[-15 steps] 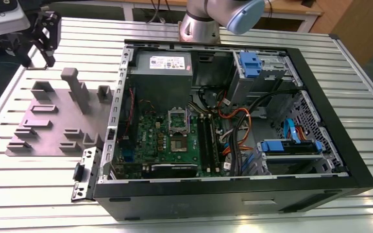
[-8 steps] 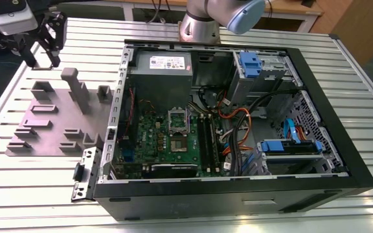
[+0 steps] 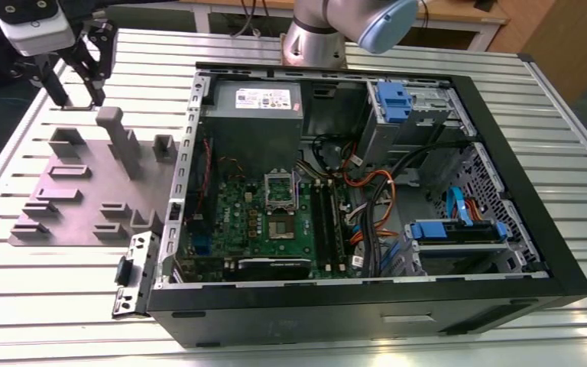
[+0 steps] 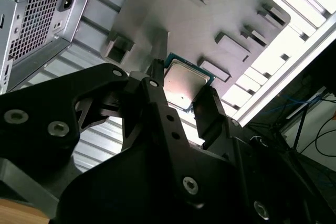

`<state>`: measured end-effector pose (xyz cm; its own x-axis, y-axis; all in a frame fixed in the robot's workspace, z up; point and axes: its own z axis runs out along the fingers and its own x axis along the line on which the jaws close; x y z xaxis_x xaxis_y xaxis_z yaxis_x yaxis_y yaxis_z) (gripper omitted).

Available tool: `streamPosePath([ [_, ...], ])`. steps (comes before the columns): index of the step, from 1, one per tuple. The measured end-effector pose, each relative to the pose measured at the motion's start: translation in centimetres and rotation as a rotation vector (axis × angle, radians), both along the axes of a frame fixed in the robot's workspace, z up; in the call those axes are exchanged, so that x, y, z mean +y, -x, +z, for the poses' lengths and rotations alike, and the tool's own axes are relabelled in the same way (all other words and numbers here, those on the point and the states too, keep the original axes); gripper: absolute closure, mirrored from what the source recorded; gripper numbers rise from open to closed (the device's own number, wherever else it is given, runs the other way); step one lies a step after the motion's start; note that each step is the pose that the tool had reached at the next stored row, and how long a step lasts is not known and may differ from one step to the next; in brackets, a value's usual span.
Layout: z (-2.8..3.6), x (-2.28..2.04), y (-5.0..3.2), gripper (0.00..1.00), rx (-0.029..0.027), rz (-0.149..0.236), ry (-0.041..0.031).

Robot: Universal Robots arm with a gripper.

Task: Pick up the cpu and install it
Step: 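Pick up the cpu and move it towards the insertion slot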

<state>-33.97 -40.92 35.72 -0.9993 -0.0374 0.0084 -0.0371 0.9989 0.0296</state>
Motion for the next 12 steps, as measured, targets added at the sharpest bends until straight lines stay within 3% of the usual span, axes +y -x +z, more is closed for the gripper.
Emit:
streamPosePath([
  [12, 0.01, 0.0, -1.58, 0.53, 0.0, 0.0, 0.0],
])
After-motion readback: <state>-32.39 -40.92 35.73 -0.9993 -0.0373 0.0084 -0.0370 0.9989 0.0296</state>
